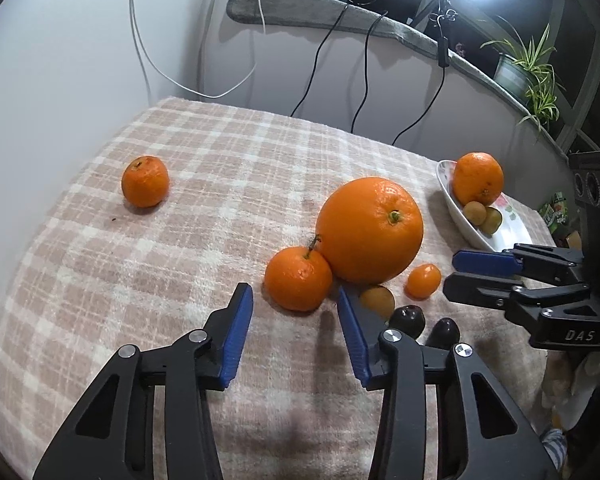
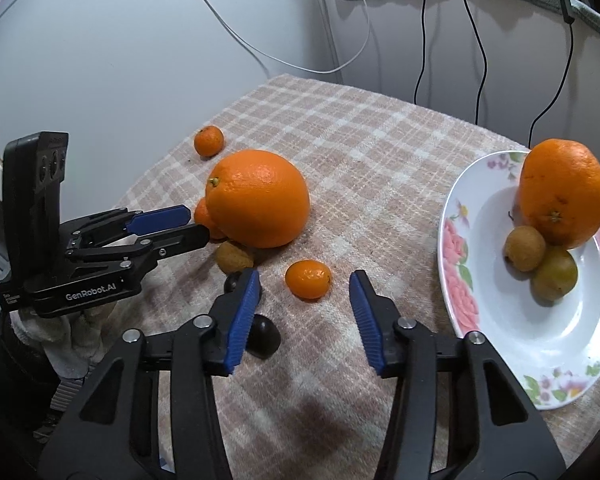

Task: Organize fruits
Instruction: 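Grasp a stemmed tangerine with the left gripper while the right gripper grasps a small mandarin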

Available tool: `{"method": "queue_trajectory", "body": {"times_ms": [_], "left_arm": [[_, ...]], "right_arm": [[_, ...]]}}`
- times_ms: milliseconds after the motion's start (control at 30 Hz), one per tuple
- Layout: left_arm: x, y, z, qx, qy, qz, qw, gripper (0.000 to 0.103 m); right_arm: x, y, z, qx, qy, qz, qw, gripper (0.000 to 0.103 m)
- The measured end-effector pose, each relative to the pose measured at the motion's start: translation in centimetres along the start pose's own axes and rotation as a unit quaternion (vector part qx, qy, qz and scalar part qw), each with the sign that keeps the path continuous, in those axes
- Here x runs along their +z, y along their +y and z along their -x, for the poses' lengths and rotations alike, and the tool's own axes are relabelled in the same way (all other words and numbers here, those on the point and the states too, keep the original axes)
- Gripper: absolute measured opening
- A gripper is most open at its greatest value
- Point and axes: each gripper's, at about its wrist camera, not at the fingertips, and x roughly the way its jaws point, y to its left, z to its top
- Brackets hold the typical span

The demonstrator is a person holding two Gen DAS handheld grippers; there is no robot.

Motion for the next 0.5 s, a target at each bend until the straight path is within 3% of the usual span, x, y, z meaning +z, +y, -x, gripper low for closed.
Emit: {"method": "queue_trajectory", "body": {"times_ms": [500], "left_arm": [[0.8, 0.3, -1.5, -0.011, 0.015, 0.004, 0.9998, 0.041]], "right_arm": [[0.0, -0.3, -1.8, 0.005, 0.02, -0.01, 1.0, 0.044]]}}
